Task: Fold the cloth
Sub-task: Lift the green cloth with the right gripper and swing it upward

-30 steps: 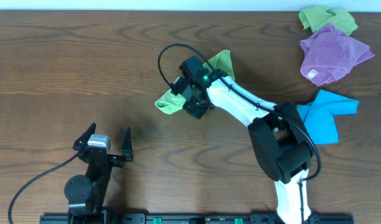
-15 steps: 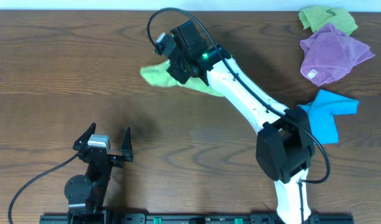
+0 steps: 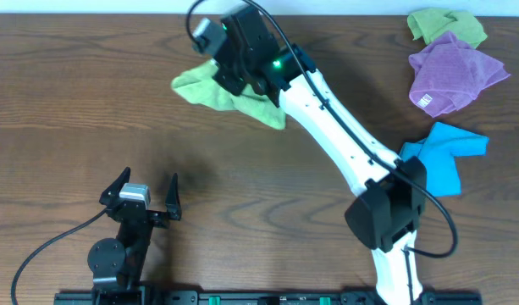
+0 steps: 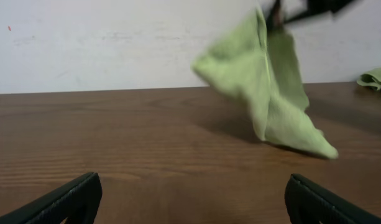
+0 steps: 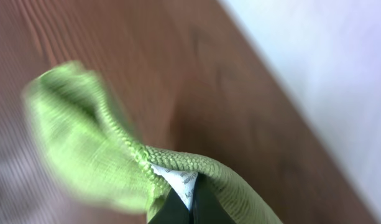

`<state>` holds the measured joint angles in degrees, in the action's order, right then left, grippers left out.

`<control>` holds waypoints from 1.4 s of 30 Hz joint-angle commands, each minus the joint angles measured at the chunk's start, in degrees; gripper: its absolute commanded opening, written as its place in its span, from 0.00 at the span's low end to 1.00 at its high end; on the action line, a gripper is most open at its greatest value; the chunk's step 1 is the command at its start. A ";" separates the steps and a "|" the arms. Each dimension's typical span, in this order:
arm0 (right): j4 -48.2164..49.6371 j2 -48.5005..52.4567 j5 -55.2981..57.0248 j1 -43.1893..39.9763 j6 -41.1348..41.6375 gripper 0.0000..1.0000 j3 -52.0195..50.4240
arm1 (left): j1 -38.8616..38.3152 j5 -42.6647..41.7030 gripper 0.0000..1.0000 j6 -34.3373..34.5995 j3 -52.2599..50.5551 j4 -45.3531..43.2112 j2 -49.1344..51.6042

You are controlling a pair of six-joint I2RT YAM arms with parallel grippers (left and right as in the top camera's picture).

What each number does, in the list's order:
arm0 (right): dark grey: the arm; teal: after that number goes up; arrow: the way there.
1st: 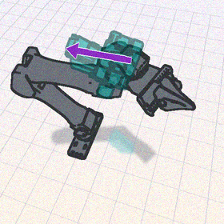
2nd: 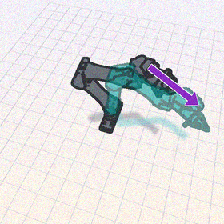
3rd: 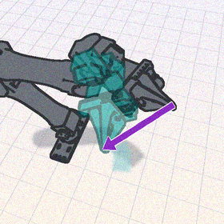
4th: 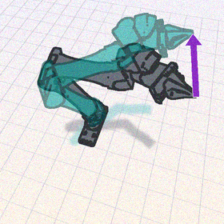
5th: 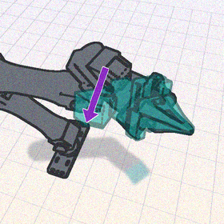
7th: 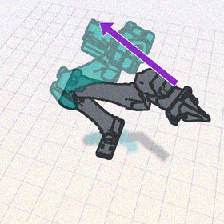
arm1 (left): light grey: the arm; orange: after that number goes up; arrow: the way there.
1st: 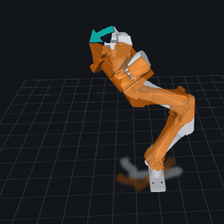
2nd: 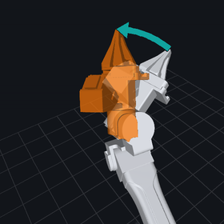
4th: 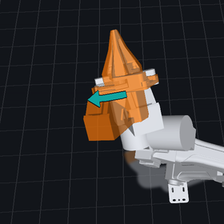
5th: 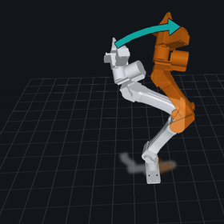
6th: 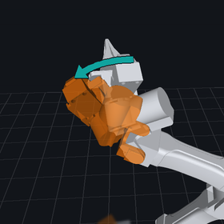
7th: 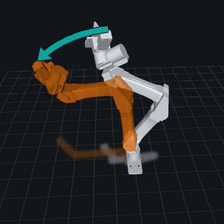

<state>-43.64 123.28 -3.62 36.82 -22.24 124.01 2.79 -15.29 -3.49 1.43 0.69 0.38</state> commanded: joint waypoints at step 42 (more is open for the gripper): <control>-21.09 -5.51 -5.68 -1.01 -8.26 0.01 11.26 | -0.20 -2.12 0.96 -0.81 -1.14 2.03 -0.11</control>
<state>-62.17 119.46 -10.28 36.42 -29.39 135.04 2.79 -15.29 -3.49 1.43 0.69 0.38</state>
